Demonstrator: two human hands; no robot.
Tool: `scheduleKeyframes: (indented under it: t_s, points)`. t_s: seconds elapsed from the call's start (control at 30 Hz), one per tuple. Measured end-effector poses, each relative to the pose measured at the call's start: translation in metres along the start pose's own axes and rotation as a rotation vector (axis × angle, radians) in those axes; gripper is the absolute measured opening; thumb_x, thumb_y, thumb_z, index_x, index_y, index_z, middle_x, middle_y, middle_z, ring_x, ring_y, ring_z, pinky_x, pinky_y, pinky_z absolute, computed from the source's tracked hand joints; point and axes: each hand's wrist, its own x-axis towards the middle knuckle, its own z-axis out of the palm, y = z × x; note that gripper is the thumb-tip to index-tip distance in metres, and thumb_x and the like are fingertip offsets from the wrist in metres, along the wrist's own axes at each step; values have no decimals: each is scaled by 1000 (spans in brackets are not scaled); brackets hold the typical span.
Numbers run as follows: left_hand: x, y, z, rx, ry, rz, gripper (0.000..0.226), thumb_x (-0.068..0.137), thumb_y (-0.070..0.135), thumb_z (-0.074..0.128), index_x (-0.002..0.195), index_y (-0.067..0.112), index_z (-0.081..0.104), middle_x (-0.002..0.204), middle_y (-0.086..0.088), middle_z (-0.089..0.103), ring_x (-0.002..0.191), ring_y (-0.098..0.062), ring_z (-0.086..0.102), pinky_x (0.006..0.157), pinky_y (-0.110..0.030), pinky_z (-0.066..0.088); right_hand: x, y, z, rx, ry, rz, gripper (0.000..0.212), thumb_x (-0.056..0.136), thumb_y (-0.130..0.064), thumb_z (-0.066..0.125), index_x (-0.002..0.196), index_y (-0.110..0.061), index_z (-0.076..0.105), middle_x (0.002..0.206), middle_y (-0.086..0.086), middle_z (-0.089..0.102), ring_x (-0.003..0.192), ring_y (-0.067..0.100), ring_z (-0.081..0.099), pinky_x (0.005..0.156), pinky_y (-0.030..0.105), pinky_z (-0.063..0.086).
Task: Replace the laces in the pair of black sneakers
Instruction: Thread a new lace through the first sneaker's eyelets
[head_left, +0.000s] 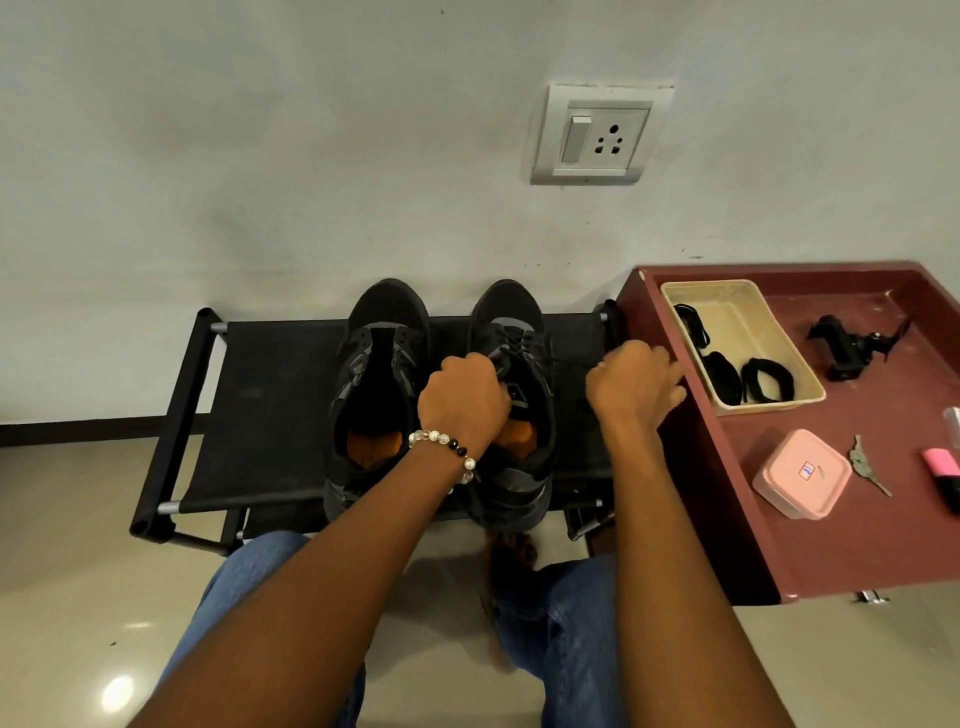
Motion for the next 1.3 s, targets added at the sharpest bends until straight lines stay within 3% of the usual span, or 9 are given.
scheduleKeyframes:
  t_s: [0.13, 0.2, 0.4, 0.53, 0.7, 0.8, 0.9, 1.1, 1.3]
  points:
    - [1, -1, 0, -21, -15, -14, 34, 97, 34, 50, 111, 4, 54, 109, -17, 59, 93, -36, 60, 61, -33, 38, 1, -13, 10, 230, -254, -279, 21, 90, -27, 67, 111, -24, 70, 119, 2, 65, 120, 29, 51, 103, 49, 40]
    - [1, 0, 0, -11, -17, -12, 32, 97, 32, 49, 111, 3, 52, 109, -18, 58, 93, -36, 61, 60, -34, 37, -5, -19, 12, 243, -324, -293, 8, 92, -24, 64, 93, -23, 71, 103, -1, 70, 110, 26, 59, 100, 50, 43]
    - [0, 2, -1, -37, -47, -32, 32, 97, 27, 49, 116, 1, 51, 115, -20, 57, 101, -39, 59, 65, -34, 38, 0, -11, 16, 244, -295, -92, 31, 91, -19, 60, 62, -12, 53, 91, 13, 69, 93, 34, 64, 85, 44, 54]
    - [-1, 3, -2, -52, -55, -47, 35, 96, 29, 50, 117, 1, 50, 116, -20, 56, 103, -40, 58, 66, -35, 40, 0, -10, 21, 244, -326, 19, 20, 87, -16, 59, 72, -3, 59, 88, 14, 65, 81, 32, 62, 68, 32, 49]
    - [-1, -2, -5, -100, -55, -63, 40, 94, 40, 54, 114, 5, 49, 112, -18, 58, 98, -39, 60, 63, -37, 42, 2, -4, 11, 368, -295, -76, 17, 93, -16, 62, 106, -6, 67, 104, 10, 67, 103, 26, 61, 88, 34, 49]
    - [0, -2, -14, -146, -114, -56, 67, 84, 56, 63, 129, 11, 43, 123, -16, 52, 106, -39, 58, 70, -39, 45, 7, 4, 4, 607, -306, -38, 38, 98, -7, 50, 136, -8, 50, 97, -2, 62, 98, 13, 58, 84, 25, 45]
    - [3, -4, -27, -316, -149, -65, 79, 73, 60, 73, 132, 17, 45, 122, -7, 55, 108, -29, 58, 79, -36, 49, 7, 3, 1, 746, -316, -100, 31, 100, 2, 39, 126, -4, 56, 89, 4, 67, 79, 9, 62, 66, 13, 46]
    - [0, -8, -27, -499, -60, -63, 43, 70, 43, 84, 104, 19, 72, 93, 1, 70, 91, -18, 66, 81, -35, 55, -1, -9, 0, 807, -295, -264, 15, 97, -6, 56, 89, -15, 65, 76, 6, 71, 62, 14, 67, 56, 23, 51]
    - [-1, -9, -21, -495, -21, -43, 37, 77, 38, 78, 111, 24, 72, 103, 0, 72, 95, -19, 66, 81, -35, 56, -5, -12, 7, 567, -306, -365, 10, 85, -16, 74, 94, -16, 78, 87, -6, 74, 87, 5, 68, 85, 24, 54]
